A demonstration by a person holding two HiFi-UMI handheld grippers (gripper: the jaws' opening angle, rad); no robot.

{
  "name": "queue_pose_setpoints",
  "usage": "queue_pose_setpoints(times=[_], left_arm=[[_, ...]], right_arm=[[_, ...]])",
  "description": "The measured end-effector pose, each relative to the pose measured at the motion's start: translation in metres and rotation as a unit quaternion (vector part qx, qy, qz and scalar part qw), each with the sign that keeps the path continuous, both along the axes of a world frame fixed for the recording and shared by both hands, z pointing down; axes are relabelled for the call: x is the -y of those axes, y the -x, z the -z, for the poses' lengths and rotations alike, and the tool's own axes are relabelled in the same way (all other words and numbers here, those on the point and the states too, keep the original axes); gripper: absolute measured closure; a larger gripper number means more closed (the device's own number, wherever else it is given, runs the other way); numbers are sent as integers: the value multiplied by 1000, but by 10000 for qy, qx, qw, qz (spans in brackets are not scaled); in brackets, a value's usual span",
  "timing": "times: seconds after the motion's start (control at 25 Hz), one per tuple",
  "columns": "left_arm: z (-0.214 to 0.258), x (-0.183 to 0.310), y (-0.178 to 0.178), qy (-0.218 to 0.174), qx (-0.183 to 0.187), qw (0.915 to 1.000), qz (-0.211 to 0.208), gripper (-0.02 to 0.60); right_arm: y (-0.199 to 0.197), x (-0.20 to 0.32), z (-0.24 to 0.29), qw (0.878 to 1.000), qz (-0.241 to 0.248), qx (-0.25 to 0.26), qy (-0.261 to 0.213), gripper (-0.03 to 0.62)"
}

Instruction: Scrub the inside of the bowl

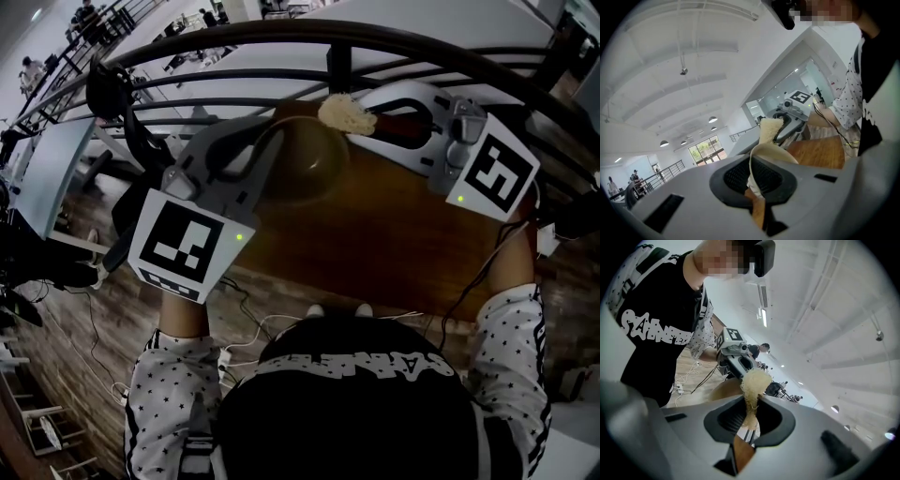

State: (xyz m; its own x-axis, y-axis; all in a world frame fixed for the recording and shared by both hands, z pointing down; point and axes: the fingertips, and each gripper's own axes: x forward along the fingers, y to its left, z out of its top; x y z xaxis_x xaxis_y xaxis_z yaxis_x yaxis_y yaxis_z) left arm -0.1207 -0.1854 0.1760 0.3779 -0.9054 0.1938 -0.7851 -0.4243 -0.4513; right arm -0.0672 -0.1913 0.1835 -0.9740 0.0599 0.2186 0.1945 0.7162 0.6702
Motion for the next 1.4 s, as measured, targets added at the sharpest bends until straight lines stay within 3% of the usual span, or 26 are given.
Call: queue_pose_setpoints(times=[0.52, 0.76, 1.2, 1.4], left_arm=[[19, -3, 14, -12, -1236, 9922, -181, 557], [29, -6, 24, -78, -1764, 9841, -204, 557], [45, -4, 33, -411, -2401, 9696, 241, 557], [40, 1, 31, -340, -2672, 9625, 317, 557]], right_arm=[[-3, -6, 19, 9957, 86, 779, 504, 533], [-5, -16, 28, 9948, 97, 932, 399, 533], [-15, -22, 32, 9909, -46, 1251, 493, 533], [-19, -22, 29, 9865, -192, 1483, 666, 533]])
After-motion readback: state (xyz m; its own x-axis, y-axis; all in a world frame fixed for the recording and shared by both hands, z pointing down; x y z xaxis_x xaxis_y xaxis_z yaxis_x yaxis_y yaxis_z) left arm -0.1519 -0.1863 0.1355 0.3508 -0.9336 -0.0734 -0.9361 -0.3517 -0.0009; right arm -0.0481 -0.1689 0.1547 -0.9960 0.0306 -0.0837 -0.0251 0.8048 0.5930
